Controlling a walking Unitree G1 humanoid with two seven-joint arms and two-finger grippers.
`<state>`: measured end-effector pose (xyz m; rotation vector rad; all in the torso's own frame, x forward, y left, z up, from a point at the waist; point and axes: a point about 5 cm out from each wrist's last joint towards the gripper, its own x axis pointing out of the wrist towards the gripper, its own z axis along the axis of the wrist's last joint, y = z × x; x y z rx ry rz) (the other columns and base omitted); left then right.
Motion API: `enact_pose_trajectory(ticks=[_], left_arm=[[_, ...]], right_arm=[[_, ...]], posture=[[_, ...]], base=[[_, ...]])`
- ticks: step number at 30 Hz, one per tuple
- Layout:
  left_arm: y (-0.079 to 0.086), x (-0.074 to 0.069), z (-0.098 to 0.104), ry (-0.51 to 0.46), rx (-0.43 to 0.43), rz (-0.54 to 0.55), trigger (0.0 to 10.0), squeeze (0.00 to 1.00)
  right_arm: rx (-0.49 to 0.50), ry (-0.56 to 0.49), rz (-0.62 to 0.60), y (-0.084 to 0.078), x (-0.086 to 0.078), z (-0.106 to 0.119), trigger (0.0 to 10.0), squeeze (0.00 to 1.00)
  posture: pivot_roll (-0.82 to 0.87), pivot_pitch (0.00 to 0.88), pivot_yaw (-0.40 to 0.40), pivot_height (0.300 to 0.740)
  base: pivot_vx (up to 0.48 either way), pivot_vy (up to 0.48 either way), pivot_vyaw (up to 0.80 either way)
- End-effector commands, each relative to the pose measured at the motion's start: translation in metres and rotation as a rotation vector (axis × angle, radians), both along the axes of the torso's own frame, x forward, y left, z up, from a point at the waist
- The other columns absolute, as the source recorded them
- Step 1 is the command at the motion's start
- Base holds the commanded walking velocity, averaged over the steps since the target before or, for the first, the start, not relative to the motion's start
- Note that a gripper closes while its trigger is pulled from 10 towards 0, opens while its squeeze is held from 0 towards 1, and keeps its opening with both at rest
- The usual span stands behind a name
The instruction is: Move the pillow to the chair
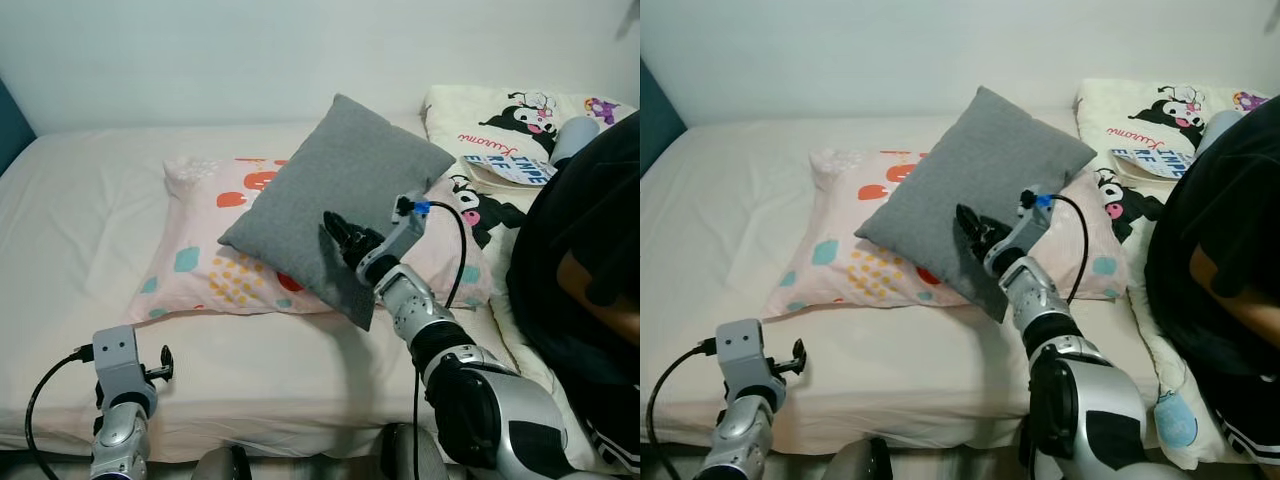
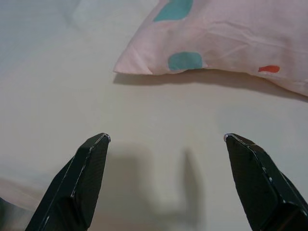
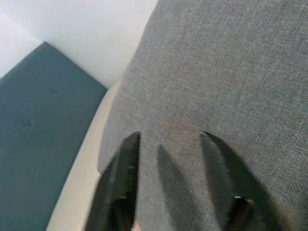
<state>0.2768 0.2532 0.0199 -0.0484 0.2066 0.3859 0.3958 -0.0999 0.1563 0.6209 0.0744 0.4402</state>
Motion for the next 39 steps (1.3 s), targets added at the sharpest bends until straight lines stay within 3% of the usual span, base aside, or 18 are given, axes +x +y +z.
enact_pose_trajectory(ticks=[1, 3, 5, 14, 16, 19, 26, 27, 28, 34, 39], left_arm=[[0.000, -0.006, -0.005, 0.008, -0.003, 0.001, 10.0, 0.00], [-0.001, -0.006, -0.005, 0.008, -0.004, 0.000, 10.0, 0.00], [-0.002, -0.007, -0.005, 0.006, -0.005, -0.003, 10.0, 0.00], [-0.007, -0.011, -0.008, -0.003, -0.012, -0.008, 10.0, 0.00], [-0.011, -0.014, -0.011, -0.005, -0.016, -0.013, 10.0, 0.00], [-0.013, -0.016, -0.012, -0.006, -0.017, -0.018, 10.0, 0.00], [-0.014, -0.019, -0.012, -0.013, -0.009, -0.027, 10.0, 0.00], [-0.013, -0.020, -0.012, -0.017, -0.005, -0.027, 10.0, 0.00], [-0.012, -0.022, -0.011, -0.020, -0.002, -0.027, 10.0, 0.00], [-0.006, -0.029, -0.007, -0.046, 0.023, -0.022, 10.0, 0.00], [0.001, -0.041, 0.000, -0.075, 0.053, -0.007, 10.0, 0.00]], right_arm=[[-0.002, 0.028, 0.005, 0.003, -0.002, -0.006, 10.0, 0.00], [0.012, 0.018, 0.008, 0.003, -0.002, -0.005, 10.0, 0.00], [0.043, -0.013, 0.003, -0.002, -0.001, -0.002, 10.0, 1.00], [0.116, -0.061, -0.054, -0.025, -0.001, 0.002, 10.0, 1.00], [0.108, -0.059, -0.083, -0.042, -0.007, -0.010, 10.0, 1.00], [0.087, -0.036, -0.097, -0.051, -0.013, -0.022, 10.0, 1.00], [0.079, -0.016, -0.128, -0.059, -0.017, -0.030, 10.0, 1.00], [0.095, -0.032, -0.123, -0.060, -0.016, -0.026, 10.0, 0.78], [0.108, -0.044, -0.117, -0.060, -0.015, -0.024, 10.0, 0.00], [0.194, -0.094, -0.067, -0.058, -0.009, -0.007, 10.0, 0.00], [0.222, -0.102, -0.017, -0.041, -0.002, 0.007, 10.0, 0.00]], posture=[[-0.03, 0.115, -0.001, 0.565], [-0.03, 0.117, -0.001, 0.565], [-0.03, 0.132, -0.002, 0.565], [-0.04, 0.157, -0.015, 0.565], [-0.05, 0.168, -0.021, 0.565], [-0.05, 0.170, -0.022, 0.565], [-0.03, 0.192, -0.015, 0.565], [-0.03, 0.203, -0.009, 0.565], [-0.03, 0.203, -0.009, 0.565], [0.02, 0.255, -0.007, 0.565], [0.05, 0.293, -0.010, 0.565]], base=[[0.000, 0.000, 0.00], [0.000, 0.000, 0.00], [0.000, 0.000, 0.00], [0.000, 0.000, 0.00], [0.000, 0.000, 0.00], [0.000, 0.000, 0.00], [0.000, 0.000, 0.00], [0.000, 0.000, 0.00], [0.000, 0.000, 0.00], [0.000, 0.000, 0.00], [0.000, 0.000, 0.00]])
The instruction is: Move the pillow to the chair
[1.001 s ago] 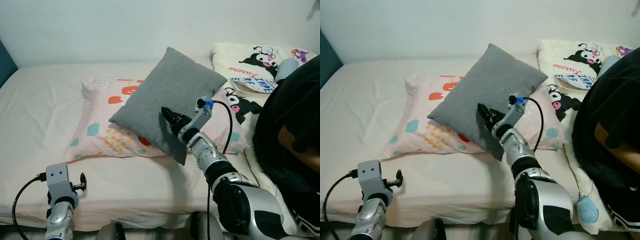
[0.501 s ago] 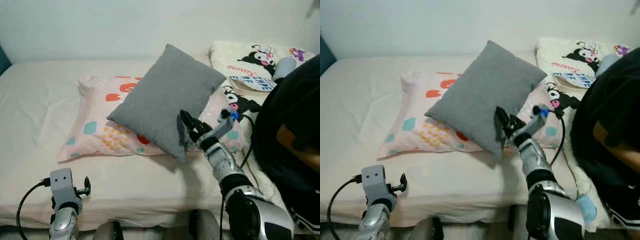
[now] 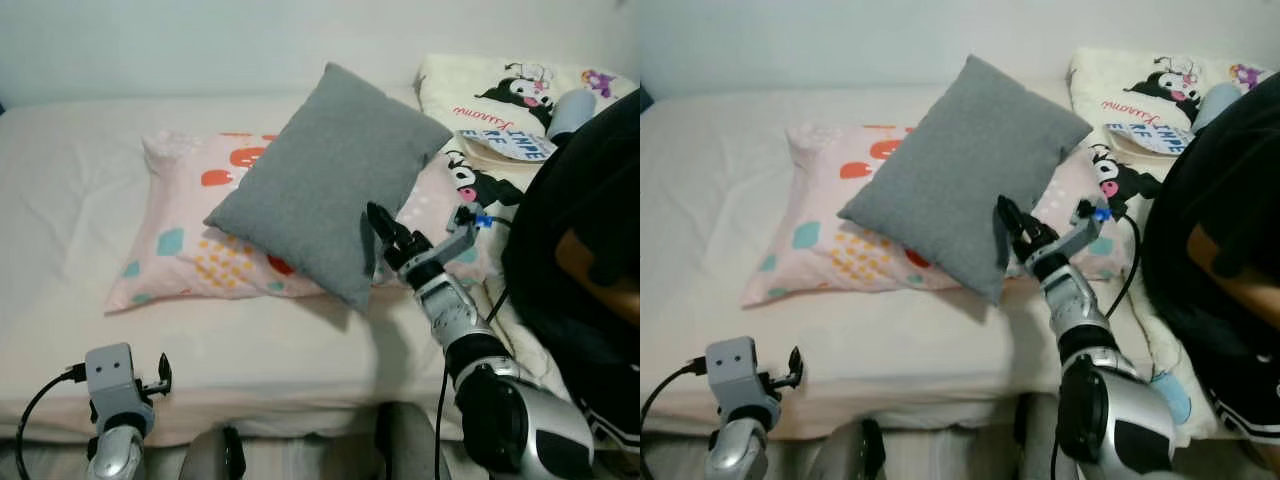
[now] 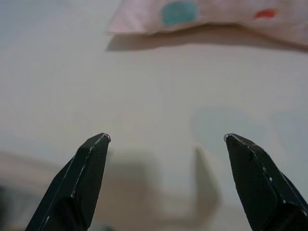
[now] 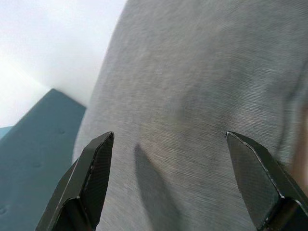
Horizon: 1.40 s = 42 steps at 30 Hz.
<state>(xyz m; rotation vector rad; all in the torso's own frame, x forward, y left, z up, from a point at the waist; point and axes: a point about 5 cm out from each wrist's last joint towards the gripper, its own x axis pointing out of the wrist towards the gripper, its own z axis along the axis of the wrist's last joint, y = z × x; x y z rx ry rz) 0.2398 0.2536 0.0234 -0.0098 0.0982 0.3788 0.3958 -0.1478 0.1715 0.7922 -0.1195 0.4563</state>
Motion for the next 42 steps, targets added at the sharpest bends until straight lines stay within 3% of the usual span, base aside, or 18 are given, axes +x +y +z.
enact_pose_trajectory(ticks=[1, 4, 5, 7, 8, 12, 20, 21, 24, 31, 37, 42], left_arm=[[0.001, -0.007, -0.003, 0.023, 0.000, 0.004, 10.0, 0.00], [0.001, -0.010, -0.002, 0.023, 0.004, 0.004, 10.0, 0.00], [0.001, -0.011, -0.002, 0.023, 0.005, 0.005, 10.0, 0.00], [0.001, -0.012, -0.002, 0.024, 0.005, 0.005, 10.0, 0.00], [0.001, -0.011, -0.002, 0.024, 0.005, 0.004, 10.0, 0.00], [-0.002, -0.008, 0.002, 0.022, -0.001, 0.000, 10.0, 0.00], [-0.006, -0.003, 0.004, 0.027, -0.011, -0.004, 10.0, 0.00], [-0.007, 0.001, 0.006, 0.021, -0.015, -0.004, 10.0, 0.00], [-0.009, 0.013, 0.011, -0.002, -0.028, 0.000, 10.0, 0.00], [-0.009, 0.027, 0.017, -0.015, -0.048, 0.013, 10.0, 0.00], [-0.017, 0.053, 0.027, 0.016, -0.065, 0.019, 10.0, 0.00], [-0.021, 0.061, 0.028, 0.024, -0.073, 0.002, 10.0, 0.00]], right_arm=[[0.011, 0.030, 0.040, 0.012, 0.000, -0.004, 10.0, 0.00], [0.008, 0.015, 0.065, 0.021, 0.002, 0.002, 10.0, 0.00], [-0.006, 0.009, 0.078, 0.027, 0.003, 0.005, 4.7, 0.00], [-0.016, 0.005, 0.086, 0.030, 0.003, 0.007, 4.7, 0.00], [-0.021, 0.001, 0.099, 0.035, 0.004, 0.009, 0.0, 0.00], [-0.030, -0.010, 0.127, 0.044, 0.005, 0.015, 0.0, 0.00], [-0.031, -0.013, 0.124, 0.042, 0.006, 0.017, 0.0, 0.00], [-0.069, -0.024, 0.135, 0.044, 0.006, 0.018, 0.0, 0.00], [-0.133, -0.090, 0.174, 0.048, 0.006, 0.026, 0.0, 0.00], [-0.156, -0.191, 0.213, 0.053, 0.007, 0.048, 0.0, 0.00], [-0.069, -0.404, 0.299, 0.060, 0.000, 0.083, 0.0, 0.00], [-0.059, -0.478, 0.303, 0.062, -0.005, 0.094, 0.0, 0.00]], posture=[[0.06, 0.299, -0.011, 0.565], [0.06, 0.302, -0.010, 0.565], [0.06, 0.302, -0.011, 0.565], [0.06, 0.301, -0.010, 0.565], [0.06, 0.298, -0.013, 0.565], [0.06, 0.284, -0.017, 0.565], [0.06, 0.264, -0.025, 0.565], [0.05, 0.229, -0.034, 0.565], [0.04, 0.204, -0.040, 0.565], [0.02, 0.152, -0.040, 0.565], [0.00, 0.084, -0.021, 0.589], [-0.01, 0.050, -0.008, 0.604]], base=[[0.000, 0.000, 0.00], [0.000, 0.000, 0.00], [0.000, 0.000, 0.00], [0.000, 0.000, 0.00], [0.000, 0.000, 0.00], [0.000, 0.000, 0.00], [0.000, 0.000, 0.00], [0.000, 0.000, 0.00], [0.000, 0.000, 0.00], [0.000, 0.000, 0.00], [0.000, 0.000, 0.00], [0.000, 0.000, 0.00]])
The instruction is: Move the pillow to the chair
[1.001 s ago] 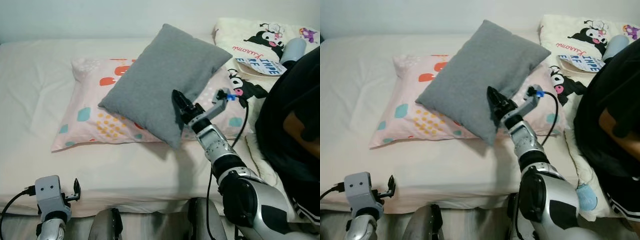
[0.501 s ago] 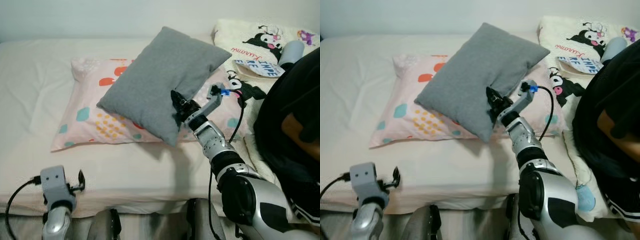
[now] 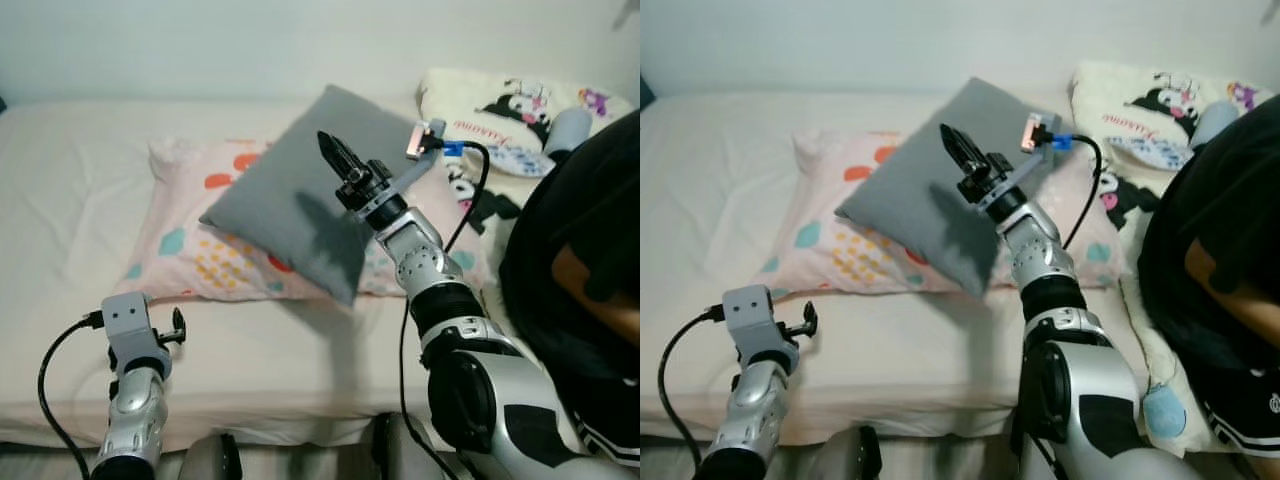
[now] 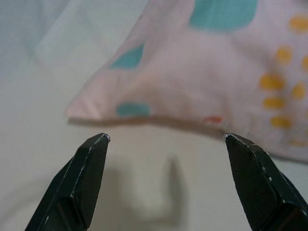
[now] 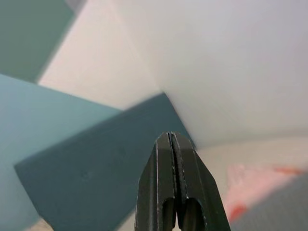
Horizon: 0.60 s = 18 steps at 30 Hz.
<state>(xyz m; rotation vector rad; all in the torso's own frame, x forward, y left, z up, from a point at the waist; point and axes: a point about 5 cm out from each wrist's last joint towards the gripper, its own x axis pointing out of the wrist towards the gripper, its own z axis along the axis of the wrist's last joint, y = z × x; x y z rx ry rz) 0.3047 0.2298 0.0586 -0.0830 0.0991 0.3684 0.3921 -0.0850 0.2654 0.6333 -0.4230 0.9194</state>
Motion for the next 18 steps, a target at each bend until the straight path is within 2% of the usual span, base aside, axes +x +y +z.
enact_pose_trajectory(ticks=[1, 7, 8, 9, 10, 11, 13, 15, 17, 18], left_arm=[[0.001, -0.002, -0.007, 0.040, -0.004, 0.002, 10.0, 0.00], [-0.008, 0.005, -0.009, 0.066, -0.018, -0.021, 10.0, 0.00], [-0.011, 0.007, -0.010, 0.070, -0.019, -0.031, 10.0, 0.00], [-0.014, 0.008, -0.011, 0.076, -0.019, -0.042, 10.0, 0.00], [-0.014, 0.008, -0.011, 0.076, -0.019, -0.042, 10.0, 0.00], [-0.016, 0.009, -0.011, 0.081, -0.019, -0.050, 10.0, 0.00], [-0.019, 0.008, -0.015, 0.098, -0.010, -0.065, 10.0, 0.00], [-0.020, 0.007, -0.017, 0.104, -0.008, -0.069, 10.0, 0.00], [-0.022, 0.004, -0.020, 0.115, -0.005, -0.077, 10.0, 0.00], [-0.022, 0.004, -0.021, 0.118, -0.006, -0.078, 10.0, 0.00]], right_arm=[[0.009, -0.025, 0.009, -0.001, -0.003, 0.003, 0.0, 0.00], [-0.009, -0.054, 0.026, -0.001, -0.009, 0.002, 0.0, 0.00], [-0.046, -0.041, 0.007, 0.000, -0.010, -0.004, 0.0, 0.00], [-0.122, 0.026, -0.075, -0.001, -0.005, -0.016, 3.5, 0.00], [-0.122, 0.026, -0.075, -0.001, -0.005, -0.016, 3.5, 0.00], [-0.177, 0.070, -0.137, -0.002, -0.002, -0.024, 10.0, 0.00], [-0.266, 0.175, -0.244, -0.009, 0.003, -0.044, 10.0, 0.00], [-0.284, 0.212, -0.277, -0.013, 0.004, -0.053, 10.0, 0.00], [-0.337, 0.337, -0.344, -0.025, 0.005, -0.078, 10.0, 1.00], [-0.345, 0.388, -0.366, -0.029, 0.005, -0.088, 10.0, 1.00]], posture=[[-0.01, 0.050, -0.008, 0.609], [-0.04, 0.021, 0.005, 0.629], [-0.05, 0.020, 0.009, 0.634], [-0.05, 0.020, 0.009, 0.639], [-0.05, 0.020, 0.009, 0.639], [-0.05, 0.019, 0.011, 0.639], [-0.05, 0.022, 0.012, 0.639], [-0.05, 0.022, 0.011, 0.639], [-0.05, 0.025, 0.006, 0.639], [-0.05, 0.025, 0.006, 0.639]], base=[[0.000, 0.000, 0.00], [0.000, 0.000, 0.00], [0.000, 0.000, 0.00], [0.000, 0.000, 0.00], [0.000, 0.000, 0.00], [0.000, 0.000, 0.00], [0.000, 0.000, 0.00], [0.000, 0.000, 0.00], [0.000, 0.000, 0.00], [0.000, 0.000, 0.00]])
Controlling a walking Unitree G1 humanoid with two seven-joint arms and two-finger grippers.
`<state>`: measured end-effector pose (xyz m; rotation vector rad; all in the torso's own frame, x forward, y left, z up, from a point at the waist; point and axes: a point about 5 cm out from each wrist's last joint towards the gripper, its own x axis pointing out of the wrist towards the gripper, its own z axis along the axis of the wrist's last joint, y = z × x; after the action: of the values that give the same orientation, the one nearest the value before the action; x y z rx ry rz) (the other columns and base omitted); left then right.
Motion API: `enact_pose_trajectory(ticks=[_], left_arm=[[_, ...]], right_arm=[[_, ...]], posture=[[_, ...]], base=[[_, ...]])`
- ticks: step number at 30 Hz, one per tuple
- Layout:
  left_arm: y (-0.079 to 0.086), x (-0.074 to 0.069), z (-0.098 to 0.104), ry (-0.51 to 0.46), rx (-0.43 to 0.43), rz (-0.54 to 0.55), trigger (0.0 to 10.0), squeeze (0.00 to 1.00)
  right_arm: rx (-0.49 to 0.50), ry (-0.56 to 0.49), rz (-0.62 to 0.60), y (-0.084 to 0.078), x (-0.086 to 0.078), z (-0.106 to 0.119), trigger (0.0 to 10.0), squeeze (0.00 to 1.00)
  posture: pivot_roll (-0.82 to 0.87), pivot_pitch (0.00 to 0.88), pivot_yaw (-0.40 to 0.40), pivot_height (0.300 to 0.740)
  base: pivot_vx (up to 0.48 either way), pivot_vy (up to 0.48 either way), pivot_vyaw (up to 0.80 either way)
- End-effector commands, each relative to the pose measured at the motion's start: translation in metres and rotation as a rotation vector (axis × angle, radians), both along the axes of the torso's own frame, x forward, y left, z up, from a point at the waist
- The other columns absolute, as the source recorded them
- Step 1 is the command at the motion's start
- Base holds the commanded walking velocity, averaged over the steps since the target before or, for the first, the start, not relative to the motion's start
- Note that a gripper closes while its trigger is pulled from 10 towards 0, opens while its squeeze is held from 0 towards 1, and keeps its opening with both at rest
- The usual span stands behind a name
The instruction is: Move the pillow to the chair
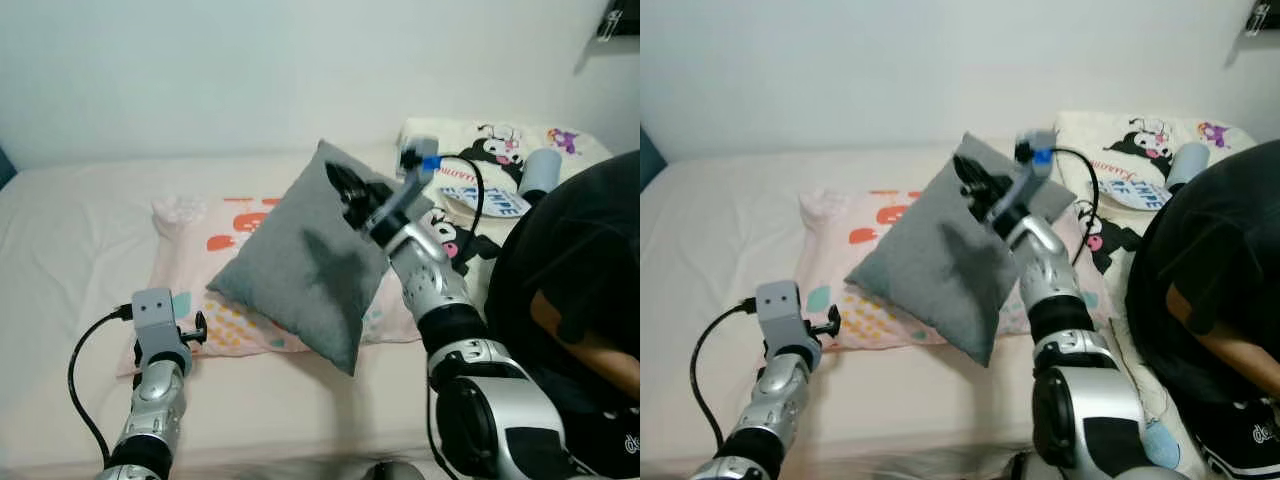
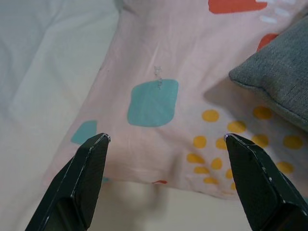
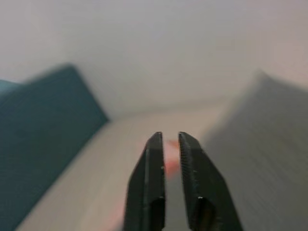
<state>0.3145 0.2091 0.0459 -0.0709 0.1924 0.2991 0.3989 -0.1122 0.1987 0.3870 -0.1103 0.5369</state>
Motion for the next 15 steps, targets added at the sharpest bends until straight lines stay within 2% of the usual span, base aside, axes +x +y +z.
enact_pose_trajectory(ticks=[1, 2, 4, 15], left_arm=[[-0.002, -0.006, -0.009, 0.027, 0.003, -0.005, 10.0, 0.00], [-0.002, -0.007, -0.010, 0.029, 0.003, -0.007, 10.0, 0.00], [-0.003, -0.008, -0.011, 0.029, 0.003, -0.009, 10.0, 0.00], [-0.005, -0.011, -0.015, 0.035, 0.006, -0.018, 10.0, 0.00]], right_arm=[[-0.023, 0.090, -0.033, -0.002, -0.002, -0.021, 10.0, 1.00], [-0.029, 0.148, -0.059, -0.009, -0.005, -0.036, 10.0, 1.00], [-0.029, 0.170, -0.058, -0.011, -0.008, -0.044, 10.0, 1.00], [-0.026, 0.228, -0.075, -0.014, -0.015, -0.066, 10.0, 1.00]], posture=[[-0.05, 0.025, 0.006, 0.639], [-0.05, 0.029, 0.003, 0.639], [-0.05, 0.035, 0.004, 0.639], [-0.04, 0.057, 0.006, 0.639]], base=[[0.000, 0.000, 0.00], [0.000, 0.000, 0.00], [0.000, 0.000, 0.00], [0.000, 0.000, 0.00]])
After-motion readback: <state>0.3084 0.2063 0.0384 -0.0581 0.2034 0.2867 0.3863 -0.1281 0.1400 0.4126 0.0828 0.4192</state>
